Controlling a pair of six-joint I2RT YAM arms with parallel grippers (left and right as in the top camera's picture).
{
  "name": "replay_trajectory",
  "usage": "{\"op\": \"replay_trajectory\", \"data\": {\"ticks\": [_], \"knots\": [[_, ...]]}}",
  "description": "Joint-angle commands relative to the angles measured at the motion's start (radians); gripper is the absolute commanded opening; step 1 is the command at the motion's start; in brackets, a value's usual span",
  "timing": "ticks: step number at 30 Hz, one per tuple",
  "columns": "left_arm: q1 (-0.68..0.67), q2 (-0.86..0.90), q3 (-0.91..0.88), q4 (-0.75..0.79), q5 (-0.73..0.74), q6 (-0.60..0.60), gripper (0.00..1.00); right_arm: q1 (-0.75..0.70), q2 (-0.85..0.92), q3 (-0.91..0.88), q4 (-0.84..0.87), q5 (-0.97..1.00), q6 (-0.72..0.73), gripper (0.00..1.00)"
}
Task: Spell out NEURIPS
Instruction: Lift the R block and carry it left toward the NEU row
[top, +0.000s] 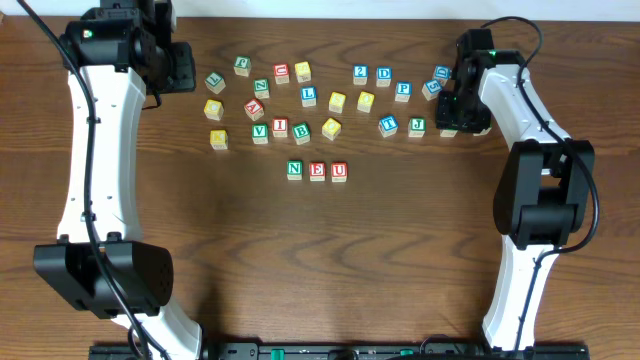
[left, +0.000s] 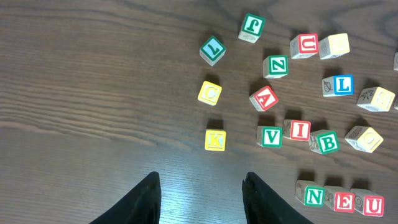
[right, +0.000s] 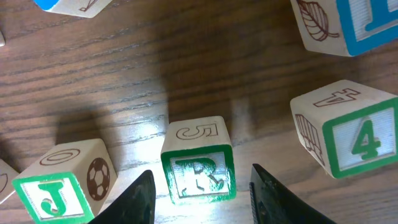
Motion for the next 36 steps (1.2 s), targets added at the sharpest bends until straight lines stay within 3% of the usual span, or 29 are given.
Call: {"op": "replay_trajectory", "data": {"ticks": [1, 14, 26, 36], "knots": [[-0.003, 0.000, 0.015, -0.002, -0.009, -0.004, 0.42, -0.012, 0.011, -0.011, 0.010, 0.011, -0.022, 0.43], [-0.003, 0.000, 0.015, -0.002, -0.009, -0.004, 0.43, -0.012, 0.011, -0.011, 0.047, 0.011, -0.090, 0.38], [-0.003, 0.000, 0.015, -0.002, -0.009, -0.004, 0.42, -0.011, 0.011, -0.011, 0.046, -0.001, -0.089, 0.28], [-0.003, 0.000, 0.015, -0.002, -0.009, -0.004, 0.43, -0.010, 0.011, -0.011, 0.043, -0.012, -0.089, 0.29]]}}
